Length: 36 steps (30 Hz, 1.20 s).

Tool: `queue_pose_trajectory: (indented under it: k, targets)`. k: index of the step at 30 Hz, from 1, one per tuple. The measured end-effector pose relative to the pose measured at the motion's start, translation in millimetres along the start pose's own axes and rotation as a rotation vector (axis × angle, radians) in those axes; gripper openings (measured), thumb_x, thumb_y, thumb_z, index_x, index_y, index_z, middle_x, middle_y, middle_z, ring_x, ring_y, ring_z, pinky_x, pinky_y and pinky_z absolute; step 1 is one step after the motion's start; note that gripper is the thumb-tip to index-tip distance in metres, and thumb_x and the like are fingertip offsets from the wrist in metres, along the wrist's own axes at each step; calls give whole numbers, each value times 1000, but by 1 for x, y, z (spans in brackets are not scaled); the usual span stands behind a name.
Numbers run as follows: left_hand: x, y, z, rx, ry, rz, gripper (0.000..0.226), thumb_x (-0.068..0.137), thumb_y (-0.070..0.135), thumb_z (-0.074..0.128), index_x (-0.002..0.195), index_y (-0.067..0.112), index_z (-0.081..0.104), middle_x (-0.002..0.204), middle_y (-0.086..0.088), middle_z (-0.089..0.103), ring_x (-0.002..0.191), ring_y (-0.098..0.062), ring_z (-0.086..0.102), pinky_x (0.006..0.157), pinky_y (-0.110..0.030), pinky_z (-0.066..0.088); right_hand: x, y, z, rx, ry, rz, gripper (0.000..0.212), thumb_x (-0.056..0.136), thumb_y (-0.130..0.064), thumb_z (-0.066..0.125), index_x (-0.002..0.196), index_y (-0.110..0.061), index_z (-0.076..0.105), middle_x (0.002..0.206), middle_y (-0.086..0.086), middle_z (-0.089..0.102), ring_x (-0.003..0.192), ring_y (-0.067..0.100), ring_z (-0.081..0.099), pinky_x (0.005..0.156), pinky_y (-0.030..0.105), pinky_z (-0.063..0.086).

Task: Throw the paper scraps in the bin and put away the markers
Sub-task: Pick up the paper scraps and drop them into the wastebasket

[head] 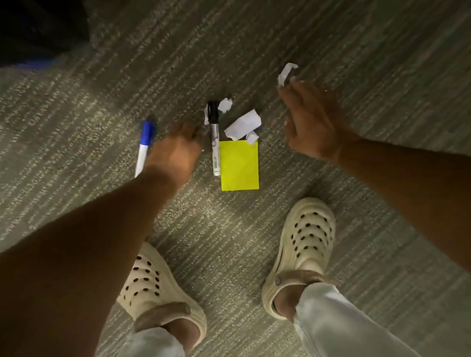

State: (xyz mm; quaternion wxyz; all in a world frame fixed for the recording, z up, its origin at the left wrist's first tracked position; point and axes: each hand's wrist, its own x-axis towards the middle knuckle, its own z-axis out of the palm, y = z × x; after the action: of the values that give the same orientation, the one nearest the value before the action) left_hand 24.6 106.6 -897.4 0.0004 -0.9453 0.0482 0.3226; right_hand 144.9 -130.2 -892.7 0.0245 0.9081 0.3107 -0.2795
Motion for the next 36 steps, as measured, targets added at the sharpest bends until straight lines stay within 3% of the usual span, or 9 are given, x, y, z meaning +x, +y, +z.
queue_pose_trajectory:
  k: [3, 7, 14, 16, 20, 24, 29, 33, 36]
  targets:
    - [4, -2, -12, -64, -46, -27, 22, 85, 0, 55, 105, 4, 62, 109, -14, 57, 97, -27, 59, 81, -39, 53, -1, 3, -5, 13, 9, 7, 77, 80, -17, 61, 148, -9, 26, 151, 21, 32, 136, 37, 34, 110, 51, 34]
    - [12, 0, -25, -163, -1, -84, 33, 80, -7, 57, 112, 4, 60, 105, -13, 57, 95, -29, 59, 77, -38, 53, 4, 7, -17, 37, 59, 23, 73, 79, -15, 64, 145, -12, 32, 149, 20, 36, 133, 36, 39, 107, 50, 38]
    - [40, 7, -19, -204, 70, -121, 43, 87, -3, 51, 129, 6, 48, 115, -19, 56, 98, -37, 59, 76, -44, 51, 27, 13, -23, 87, 14, 14, 73, 83, -9, 66, 147, -14, 31, 154, 20, 26, 135, 38, 34, 108, 46, 40]
    - [44, 8, -14, -247, 108, -141, 42, 88, 0, 53, 129, 7, 47, 115, -21, 54, 99, -39, 57, 75, -46, 50, 34, 11, -19, 56, 13, -33, 63, 90, -8, 59, 147, -17, 34, 155, 19, 24, 138, 37, 31, 109, 46, 40]
    - [47, 10, -9, -318, 176, -125, 49, 88, 14, 57, 133, 10, 40, 119, -22, 51, 101, -42, 55, 76, -50, 49, 49, 13, -19, 41, 82, -58, 35, 100, -18, 40, 130, -8, 55, 140, 18, 48, 126, 35, 45, 105, 43, 41]
    - [40, 12, -13, -362, 198, -94, 52, 79, 18, 63, 126, 9, 42, 117, -22, 51, 103, -41, 53, 80, -49, 48, 56, 26, -33, 87, 150, -51, 27, 94, -5, 43, 110, 1, 65, 117, 25, 61, 108, 38, 57, 90, 41, 47]
    - [34, 12, -14, -412, 224, -67, 50, 83, 25, 57, 128, 4, 48, 124, -24, 51, 116, -40, 46, 98, -47, 42, 49, 63, -39, 199, 212, 202, 28, 93, -3, 53, 117, -8, 66, 118, 21, 64, 109, 35, 59, 90, 37, 50]
    - [34, 13, -9, -371, 209, -76, 43, 91, 9, 52, 133, 3, 47, 126, -26, 46, 116, -42, 45, 95, -47, 40, 29, 73, -27, 184, 115, 176, 33, 89, -1, 60, 121, -7, 64, 120, 22, 61, 111, 35, 58, 97, 38, 49]
    - [36, 14, -7, -425, 212, -120, 38, 89, 2, 55, 127, 5, 53, 123, -22, 49, 110, -39, 51, 89, -45, 45, 13, 61, -14, 180, 85, 97, 33, 91, -17, 58, 120, -3, 62, 118, 23, 63, 107, 35, 59, 94, 42, 49]
